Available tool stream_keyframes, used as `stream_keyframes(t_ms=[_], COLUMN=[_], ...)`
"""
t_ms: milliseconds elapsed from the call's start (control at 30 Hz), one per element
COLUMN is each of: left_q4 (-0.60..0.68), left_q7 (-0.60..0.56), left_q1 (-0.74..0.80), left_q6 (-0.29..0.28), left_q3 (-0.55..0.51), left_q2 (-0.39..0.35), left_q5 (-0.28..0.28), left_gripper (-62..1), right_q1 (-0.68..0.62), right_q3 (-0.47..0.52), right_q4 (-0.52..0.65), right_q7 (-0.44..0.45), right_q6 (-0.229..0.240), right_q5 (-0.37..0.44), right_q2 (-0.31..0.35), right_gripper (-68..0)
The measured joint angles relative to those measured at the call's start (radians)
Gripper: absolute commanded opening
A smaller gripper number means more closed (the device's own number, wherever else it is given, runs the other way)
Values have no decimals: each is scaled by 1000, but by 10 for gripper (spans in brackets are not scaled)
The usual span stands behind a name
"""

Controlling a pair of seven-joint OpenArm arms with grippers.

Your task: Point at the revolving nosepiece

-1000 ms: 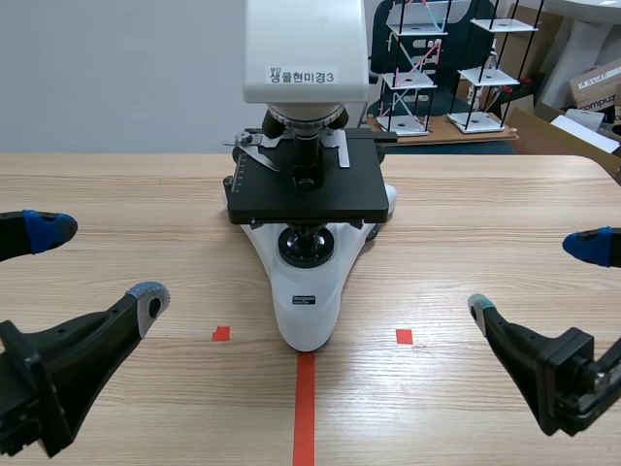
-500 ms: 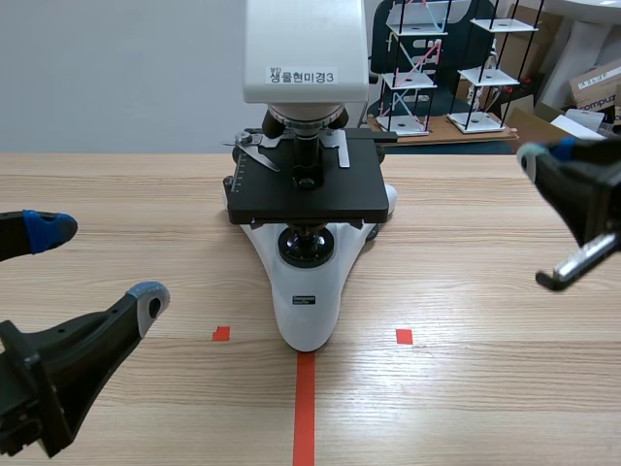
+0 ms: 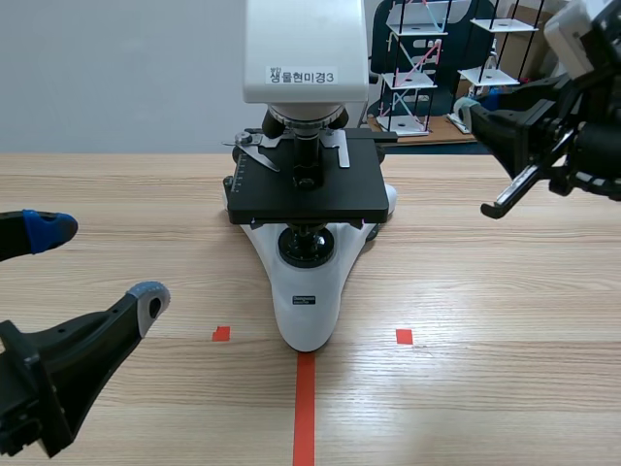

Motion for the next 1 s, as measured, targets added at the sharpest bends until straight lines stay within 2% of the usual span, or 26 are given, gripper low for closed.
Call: stream_keyframes(t_ms=[200,300,367,467,600,1000], left_q4=[0,0,0,0,0,0], left_q7=[0,0,0,0,0,0], left_q1=[0,0,0,0,0,0], left_q6=[0,0,0,0,0,0], left_q3=[0,0,0,0,0,0], left_q2=[0,0,0,0,0,0], left_q5=[0,0,0,1,1,5], left_gripper=[14,14,14,14,14,14], right_q1=[116,162,183,204,212,211], right_q3=[-54,-65,-66,-66,-66,-66], right_q4=[-104,-146,-167,-182,-183,-183], right_q7=[80,109,124,154,172,169], right_q6=[98,163,177,177,177,177], right_q5=[-67,-118,-156,-218,-257,-273], right_q2=[-3,-19,-42,-82,-118,-123], right_gripper=[-676,-676,-676,-676,-676,-676])
